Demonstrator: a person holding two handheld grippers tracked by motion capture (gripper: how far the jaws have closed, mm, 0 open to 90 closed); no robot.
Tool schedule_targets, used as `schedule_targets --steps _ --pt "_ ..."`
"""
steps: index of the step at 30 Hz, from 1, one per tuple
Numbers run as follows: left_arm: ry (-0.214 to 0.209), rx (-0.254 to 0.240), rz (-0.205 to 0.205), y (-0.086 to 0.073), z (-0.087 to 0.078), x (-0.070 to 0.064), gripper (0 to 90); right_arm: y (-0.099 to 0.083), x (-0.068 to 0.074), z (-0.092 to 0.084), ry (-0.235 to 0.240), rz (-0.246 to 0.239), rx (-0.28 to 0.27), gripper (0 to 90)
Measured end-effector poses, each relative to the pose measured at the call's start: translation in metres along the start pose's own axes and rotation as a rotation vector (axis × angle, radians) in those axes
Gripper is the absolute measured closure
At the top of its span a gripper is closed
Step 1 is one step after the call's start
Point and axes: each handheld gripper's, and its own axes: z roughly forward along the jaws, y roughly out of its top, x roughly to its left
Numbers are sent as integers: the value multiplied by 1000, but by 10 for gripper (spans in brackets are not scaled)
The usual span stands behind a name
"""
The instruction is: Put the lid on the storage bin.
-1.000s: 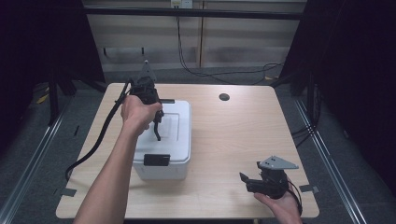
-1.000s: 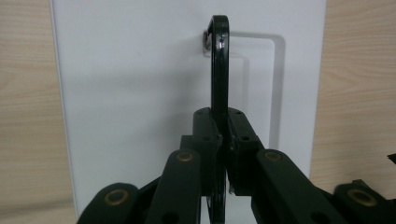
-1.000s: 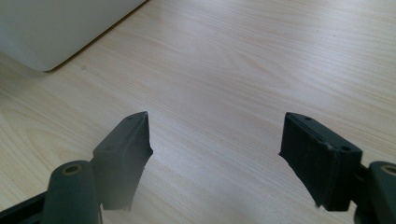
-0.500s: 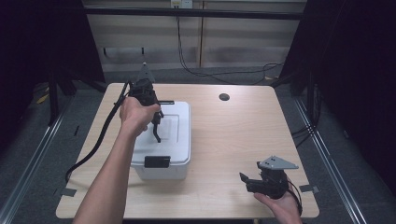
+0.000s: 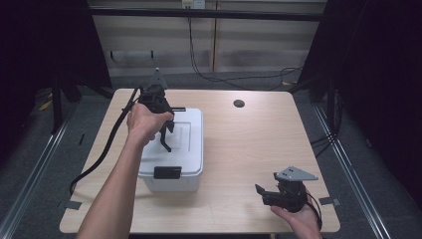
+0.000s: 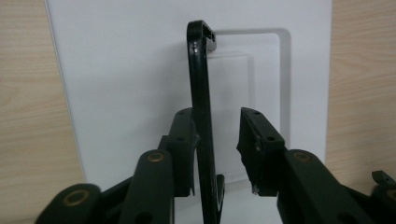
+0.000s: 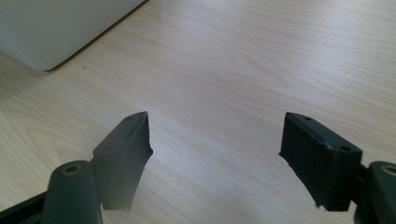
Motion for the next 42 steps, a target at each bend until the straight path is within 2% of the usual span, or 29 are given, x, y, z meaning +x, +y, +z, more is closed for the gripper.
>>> schedule_targets --steps 4,9,14,21,24,27,30,33,35,38,40,42 --pt "-5 -14 21 0 -4 2 563 0 0 0 1 -2 1 237" --pt "-12 -14 44 1 -6 5 488 0 0 0 1 -2 1 236" --pt "-16 -41 60 2 -9 9 371 0 0 0 0 -3 1 236" --pt "-56 -66 91 2 -15 12 259 0 0 0 -3 -2 2 236" --pt "-68 -66 120 2 -18 14 238 0 0 0 -3 -2 2 236" --pt "-56 -85 126 1 -21 17 207 0 0 0 -4 3 4 235" --pt "-81 -96 163 -1 -25 20 192 0 0 0 -4 6 4 235" --pt "-90 -127 211 -3 -31 22 184 0 0 0 -5 8 5 235" --pt "-94 -135 220 -4 -34 26 175 0 0 -1 -4 5 5 235" --pt "-143 -167 254 -8 -36 35 173 -1 0 -1 -5 5 6 235" --pt "-152 -173 282 -10 -36 40 172 -1 0 -1 -4 6 6 235" --pt "-162 -181 294 -12 -36 49 173 0 0 0 -5 10 10 235"
